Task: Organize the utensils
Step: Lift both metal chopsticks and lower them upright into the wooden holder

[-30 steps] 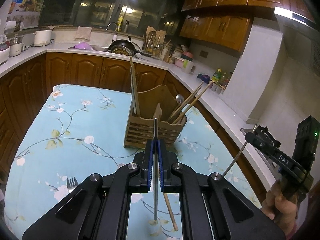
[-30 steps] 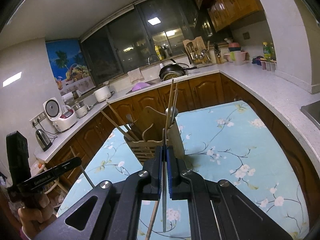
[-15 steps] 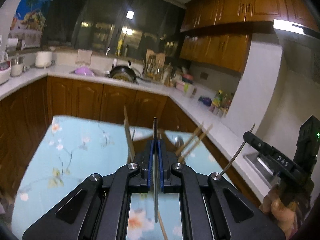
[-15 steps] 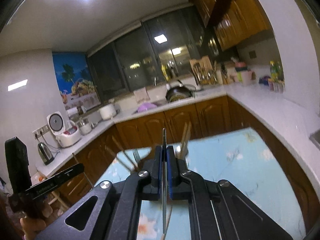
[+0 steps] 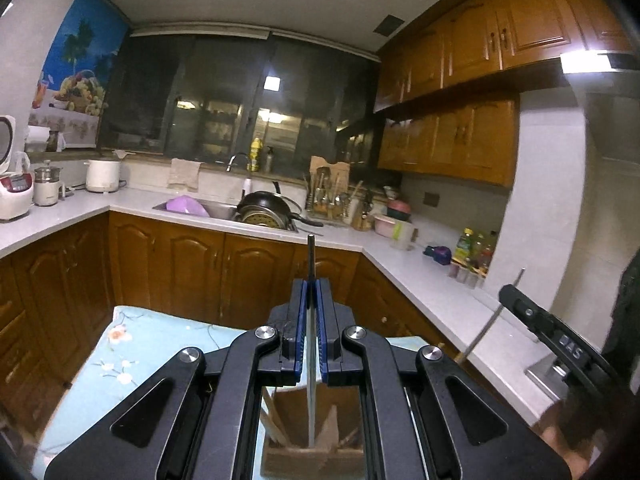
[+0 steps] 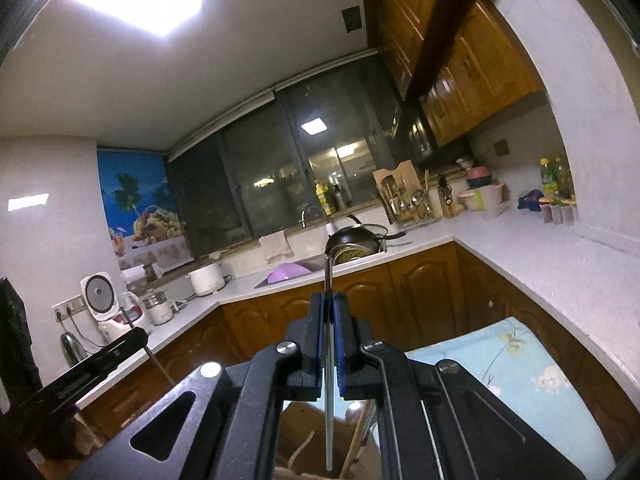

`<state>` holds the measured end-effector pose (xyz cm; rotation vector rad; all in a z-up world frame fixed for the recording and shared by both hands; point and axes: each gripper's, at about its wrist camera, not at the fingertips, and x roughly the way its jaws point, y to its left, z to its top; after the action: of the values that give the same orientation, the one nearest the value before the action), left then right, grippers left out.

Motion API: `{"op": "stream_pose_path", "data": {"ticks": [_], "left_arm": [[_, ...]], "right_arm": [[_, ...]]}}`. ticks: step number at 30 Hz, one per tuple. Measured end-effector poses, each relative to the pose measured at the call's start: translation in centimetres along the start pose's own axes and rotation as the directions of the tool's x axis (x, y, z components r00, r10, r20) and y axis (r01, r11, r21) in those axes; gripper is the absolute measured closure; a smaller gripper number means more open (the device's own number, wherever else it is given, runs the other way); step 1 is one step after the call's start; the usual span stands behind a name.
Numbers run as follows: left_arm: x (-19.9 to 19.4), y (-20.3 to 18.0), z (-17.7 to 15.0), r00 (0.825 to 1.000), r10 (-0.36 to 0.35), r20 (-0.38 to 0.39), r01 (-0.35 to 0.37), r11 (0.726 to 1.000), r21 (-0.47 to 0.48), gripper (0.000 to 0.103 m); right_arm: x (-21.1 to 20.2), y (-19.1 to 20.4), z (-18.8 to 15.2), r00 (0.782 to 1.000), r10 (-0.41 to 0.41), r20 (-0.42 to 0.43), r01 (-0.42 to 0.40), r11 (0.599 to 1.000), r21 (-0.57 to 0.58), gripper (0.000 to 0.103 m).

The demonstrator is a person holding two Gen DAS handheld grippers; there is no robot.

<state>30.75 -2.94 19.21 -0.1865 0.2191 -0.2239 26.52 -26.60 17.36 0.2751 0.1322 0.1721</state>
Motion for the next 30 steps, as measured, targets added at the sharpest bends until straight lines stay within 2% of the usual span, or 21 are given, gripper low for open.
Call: {"op": "stream_pose_path", "data": {"ticks": [7, 16, 22, 26, 30], "left_arm": [[2.0, 0.0, -3.6, 0.999, 0.019, -0.034, -0.019, 1.0, -0.002, 0.099], [2.1, 1.2, -7.6, 0.993, 0.021, -0.12, -0.023, 1.0, -0.016, 0.099], [2.6, 1.8, -9.4, 0.981, 0.01, -0.194, -0.016, 0.999, -0.029, 0.098], [2.5, 2.2, -9.8, 0.98, 0.017, -0.199, -0.024, 0.999, -0.033, 0.098], [2.5, 2.5, -9.6, 0.978, 0.012, -0.21, -0.02, 0.999, -0.039, 0.098]], "right_arm": [[1.1, 0.0, -2.5, 1.0, -0.015, -0.003, 0.015, 0.999, -0.042, 0.098], [1.6, -0.4, -6.1, 0.995, -0.029, -0.092, 0.024, 0.998, -0.058, 0.098], [2.0, -0.3, -7.3, 0.986, -0.025, -0.165, 0.013, 0.997, -0.07, 0.098], [2.7, -0.2, -8.2, 0.976, -0.021, -0.218, 0.006, 0.997, -0.072, 0.098], [2.8, -0.3, -8.4, 0.974, -0.025, -0.227, 0.009, 0.998, -0.068, 0.098]]}}
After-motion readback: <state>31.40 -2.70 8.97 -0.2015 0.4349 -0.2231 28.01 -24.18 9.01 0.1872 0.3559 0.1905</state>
